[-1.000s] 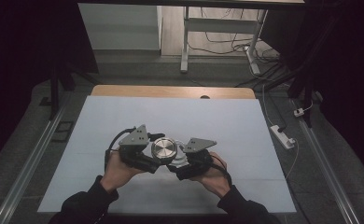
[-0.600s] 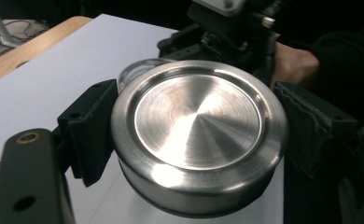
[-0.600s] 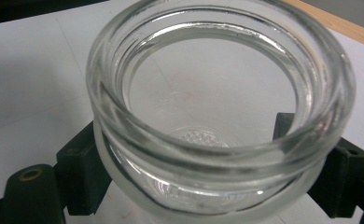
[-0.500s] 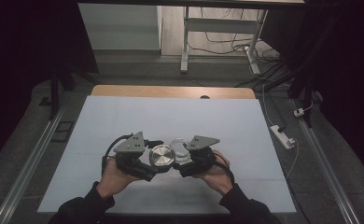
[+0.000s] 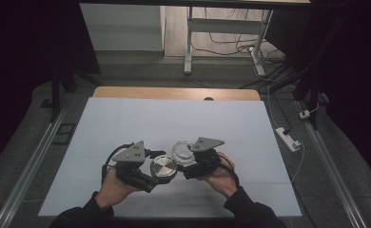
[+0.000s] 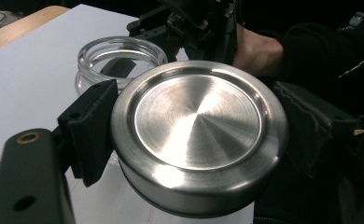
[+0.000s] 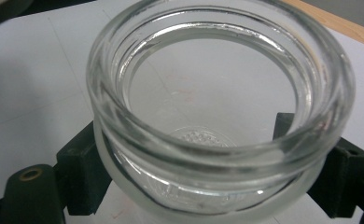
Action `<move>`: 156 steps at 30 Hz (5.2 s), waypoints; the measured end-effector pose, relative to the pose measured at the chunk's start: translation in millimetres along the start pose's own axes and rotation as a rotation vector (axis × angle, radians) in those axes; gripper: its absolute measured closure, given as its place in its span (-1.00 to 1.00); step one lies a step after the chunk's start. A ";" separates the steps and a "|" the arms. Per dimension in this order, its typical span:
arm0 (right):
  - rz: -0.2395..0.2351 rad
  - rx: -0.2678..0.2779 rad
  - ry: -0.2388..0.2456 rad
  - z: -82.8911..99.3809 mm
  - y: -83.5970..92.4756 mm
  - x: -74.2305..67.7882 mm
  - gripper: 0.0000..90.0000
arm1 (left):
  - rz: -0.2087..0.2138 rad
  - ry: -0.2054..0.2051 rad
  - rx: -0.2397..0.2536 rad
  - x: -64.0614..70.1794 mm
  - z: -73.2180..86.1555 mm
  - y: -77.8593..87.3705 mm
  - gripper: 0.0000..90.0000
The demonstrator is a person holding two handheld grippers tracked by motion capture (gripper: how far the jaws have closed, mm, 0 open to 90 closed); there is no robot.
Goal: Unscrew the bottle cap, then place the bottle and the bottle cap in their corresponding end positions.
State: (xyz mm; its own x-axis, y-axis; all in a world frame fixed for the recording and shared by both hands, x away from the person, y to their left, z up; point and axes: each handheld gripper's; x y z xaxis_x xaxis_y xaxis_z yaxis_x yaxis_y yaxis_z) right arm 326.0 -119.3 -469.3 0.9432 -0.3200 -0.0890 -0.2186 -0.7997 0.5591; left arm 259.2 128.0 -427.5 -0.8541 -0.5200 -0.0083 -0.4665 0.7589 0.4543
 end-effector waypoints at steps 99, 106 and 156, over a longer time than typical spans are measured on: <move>0.135 -0.020 -0.081 -29.6 -81.0 108.5 -0.66 | -0.137 0.003 -0.248 -19.1 66.3 -119.2 -0.55; 0.132 -0.048 -0.080 -24.5 -87.3 108.3 -0.66 | -0.131 -0.004 -0.306 -21.0 66.5 -121.5 -0.55; 0.075 -0.036 -0.117 -30.2 -65.5 103.0 -1.00 | -0.059 0.084 -0.212 -27.1 65.8 -87.5 -0.99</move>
State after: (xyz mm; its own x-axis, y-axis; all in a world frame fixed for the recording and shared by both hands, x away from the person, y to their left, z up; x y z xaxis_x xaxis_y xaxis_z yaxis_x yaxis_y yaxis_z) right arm 445.0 -84.6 -490.2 0.8886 -0.4368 -0.1398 -0.2763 -0.7532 0.5970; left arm 308.1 101.5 -525.6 -0.8006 -0.5984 0.0300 -0.4484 0.6316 0.6325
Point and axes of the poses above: each handheld gripper's, and its own axes: y roughly backward along the jaws, z roughly out of its underside, x roughly to its right, and after that the axes turned 12 degrees about -z, right-handed
